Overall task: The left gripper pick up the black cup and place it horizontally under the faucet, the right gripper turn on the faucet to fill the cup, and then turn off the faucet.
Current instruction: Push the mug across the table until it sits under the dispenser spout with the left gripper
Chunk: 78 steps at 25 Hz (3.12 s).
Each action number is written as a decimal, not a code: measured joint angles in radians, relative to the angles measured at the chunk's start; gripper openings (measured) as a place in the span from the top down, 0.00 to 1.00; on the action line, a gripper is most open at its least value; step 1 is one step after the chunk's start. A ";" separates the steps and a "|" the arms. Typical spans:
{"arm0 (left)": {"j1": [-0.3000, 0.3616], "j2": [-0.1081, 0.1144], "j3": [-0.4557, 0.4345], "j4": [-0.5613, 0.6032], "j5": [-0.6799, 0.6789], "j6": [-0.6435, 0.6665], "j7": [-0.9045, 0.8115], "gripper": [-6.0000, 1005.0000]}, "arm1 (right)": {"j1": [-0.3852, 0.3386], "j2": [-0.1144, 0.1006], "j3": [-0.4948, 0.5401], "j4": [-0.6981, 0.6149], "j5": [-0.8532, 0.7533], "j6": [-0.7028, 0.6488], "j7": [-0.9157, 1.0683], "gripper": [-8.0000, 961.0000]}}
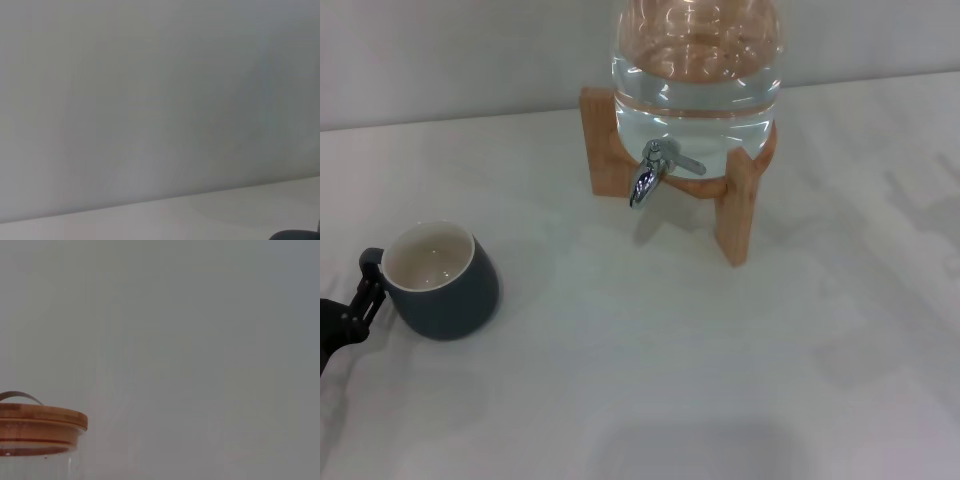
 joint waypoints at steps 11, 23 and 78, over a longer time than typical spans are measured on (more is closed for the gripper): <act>-0.002 0.000 0.001 0.001 0.001 0.000 0.002 0.45 | 0.003 0.000 -0.001 0.000 0.000 0.000 0.000 0.11; -0.002 0.000 0.008 0.000 0.009 0.000 0.002 0.72 | 0.002 0.000 -0.002 0.002 0.000 0.000 0.000 0.11; -0.055 0.001 0.028 0.007 0.077 0.001 0.020 0.91 | 0.015 0.000 -0.001 -0.004 0.000 -0.008 -0.001 0.11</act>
